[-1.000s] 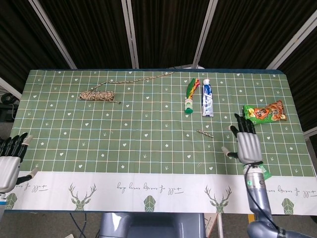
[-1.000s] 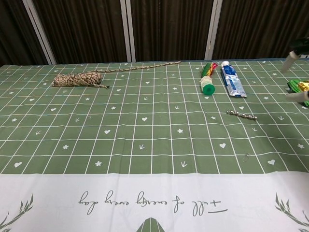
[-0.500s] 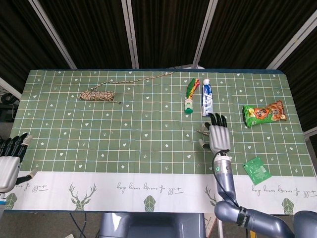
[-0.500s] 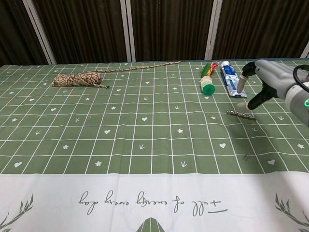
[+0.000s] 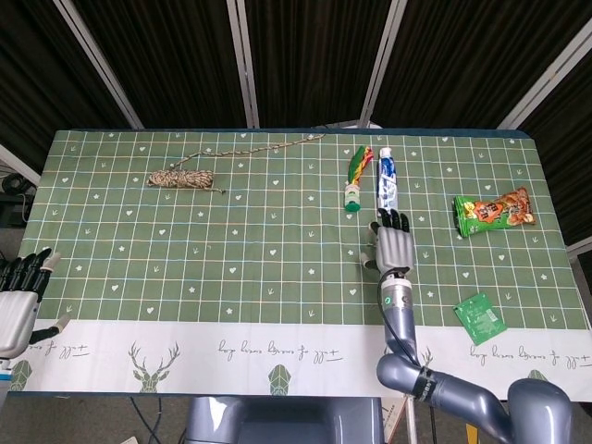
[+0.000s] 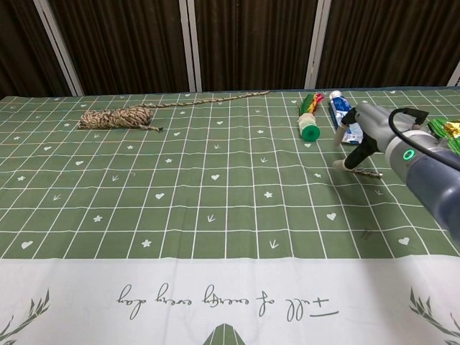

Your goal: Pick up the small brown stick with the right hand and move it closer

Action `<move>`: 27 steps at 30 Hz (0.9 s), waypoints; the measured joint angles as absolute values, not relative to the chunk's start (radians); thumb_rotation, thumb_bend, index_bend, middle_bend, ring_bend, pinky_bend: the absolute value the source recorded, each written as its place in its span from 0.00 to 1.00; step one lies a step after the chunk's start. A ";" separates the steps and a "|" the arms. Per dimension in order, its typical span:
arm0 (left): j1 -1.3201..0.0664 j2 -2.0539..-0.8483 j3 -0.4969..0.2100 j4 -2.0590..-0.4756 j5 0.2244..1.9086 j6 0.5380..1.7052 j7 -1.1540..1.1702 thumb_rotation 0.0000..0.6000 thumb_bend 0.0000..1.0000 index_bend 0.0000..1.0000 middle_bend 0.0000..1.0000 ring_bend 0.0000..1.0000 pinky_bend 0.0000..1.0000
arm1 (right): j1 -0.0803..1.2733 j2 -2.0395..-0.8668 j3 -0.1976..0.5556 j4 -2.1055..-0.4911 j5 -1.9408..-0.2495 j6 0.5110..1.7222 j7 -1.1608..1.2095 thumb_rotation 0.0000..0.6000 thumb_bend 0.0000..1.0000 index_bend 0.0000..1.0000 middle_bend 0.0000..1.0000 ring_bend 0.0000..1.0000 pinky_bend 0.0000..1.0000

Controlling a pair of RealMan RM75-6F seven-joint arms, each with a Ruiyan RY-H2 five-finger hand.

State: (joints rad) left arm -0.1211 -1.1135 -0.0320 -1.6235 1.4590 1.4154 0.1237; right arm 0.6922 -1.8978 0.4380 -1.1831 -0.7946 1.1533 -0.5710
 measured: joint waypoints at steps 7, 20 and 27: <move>-0.123 -1.113 -0.032 -1.625 1.457 1.413 0.124 1.00 0.16 0.00 0.00 0.00 0.00 | 0.742 -1.963 0.459 -1.038 -0.751 1.094 -0.550 1.00 0.17 0.45 0.09 0.00 0.00; -0.125 -1.111 -0.028 -1.624 1.461 1.407 0.113 1.00 0.16 0.00 0.00 0.00 0.00 | 0.794 -2.030 0.470 -0.881 -0.755 1.031 -0.489 1.00 0.24 0.50 0.10 0.00 0.00; -0.126 -1.109 -0.027 -1.625 1.460 1.405 0.109 1.00 0.16 0.00 0.00 0.00 0.00 | 0.802 -2.041 0.479 -0.848 -0.753 1.022 -0.481 1.00 0.25 0.50 0.10 0.00 0.00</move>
